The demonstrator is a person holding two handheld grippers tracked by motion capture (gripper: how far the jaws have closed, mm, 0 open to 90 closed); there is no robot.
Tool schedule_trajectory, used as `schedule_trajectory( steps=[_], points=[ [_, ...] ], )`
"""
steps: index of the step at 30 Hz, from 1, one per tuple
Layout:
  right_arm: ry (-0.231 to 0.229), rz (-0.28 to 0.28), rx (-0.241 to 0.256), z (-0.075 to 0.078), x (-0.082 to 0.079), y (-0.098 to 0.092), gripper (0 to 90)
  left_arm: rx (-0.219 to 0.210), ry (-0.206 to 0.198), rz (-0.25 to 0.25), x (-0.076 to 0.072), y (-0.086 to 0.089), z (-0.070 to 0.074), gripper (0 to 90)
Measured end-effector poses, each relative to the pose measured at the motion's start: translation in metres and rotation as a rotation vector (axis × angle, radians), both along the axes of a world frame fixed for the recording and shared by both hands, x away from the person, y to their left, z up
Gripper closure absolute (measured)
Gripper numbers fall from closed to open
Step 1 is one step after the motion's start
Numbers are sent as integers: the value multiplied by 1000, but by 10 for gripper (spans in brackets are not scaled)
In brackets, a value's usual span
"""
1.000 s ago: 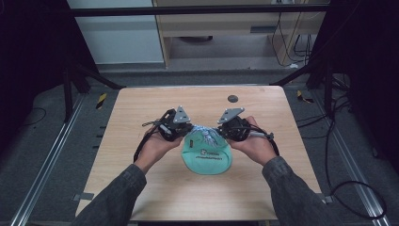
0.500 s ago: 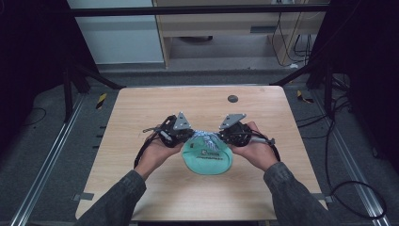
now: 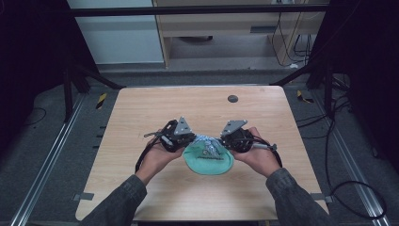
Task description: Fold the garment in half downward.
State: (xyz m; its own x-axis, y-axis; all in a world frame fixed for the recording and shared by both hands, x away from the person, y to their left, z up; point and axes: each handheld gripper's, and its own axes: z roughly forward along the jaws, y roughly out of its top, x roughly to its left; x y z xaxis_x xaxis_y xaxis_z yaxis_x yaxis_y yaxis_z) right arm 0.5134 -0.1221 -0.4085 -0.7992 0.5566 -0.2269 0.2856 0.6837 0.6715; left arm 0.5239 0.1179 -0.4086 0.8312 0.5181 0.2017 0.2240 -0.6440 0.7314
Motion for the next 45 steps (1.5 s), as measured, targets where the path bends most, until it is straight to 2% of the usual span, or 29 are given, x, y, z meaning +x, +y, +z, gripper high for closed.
schedule_trajectory(
  steps=[4, 13, 33, 45],
  points=[
    [5, 7, -5, -3, -4, 0, 830, -6, 13, -6, -4, 1, -5, 863],
    [8, 23, -14, -9, -14, 0, 828, -9, 13, -18, -15, 3, -15, 861],
    [43, 60, -37, -35, -40, -1, 823, 0, 50, -63, -38, 8, -44, 858],
    [49, 79, -48, -41, -50, 0, 853, -2, 65, -88, -50, 12, -51, 861]
  ],
)
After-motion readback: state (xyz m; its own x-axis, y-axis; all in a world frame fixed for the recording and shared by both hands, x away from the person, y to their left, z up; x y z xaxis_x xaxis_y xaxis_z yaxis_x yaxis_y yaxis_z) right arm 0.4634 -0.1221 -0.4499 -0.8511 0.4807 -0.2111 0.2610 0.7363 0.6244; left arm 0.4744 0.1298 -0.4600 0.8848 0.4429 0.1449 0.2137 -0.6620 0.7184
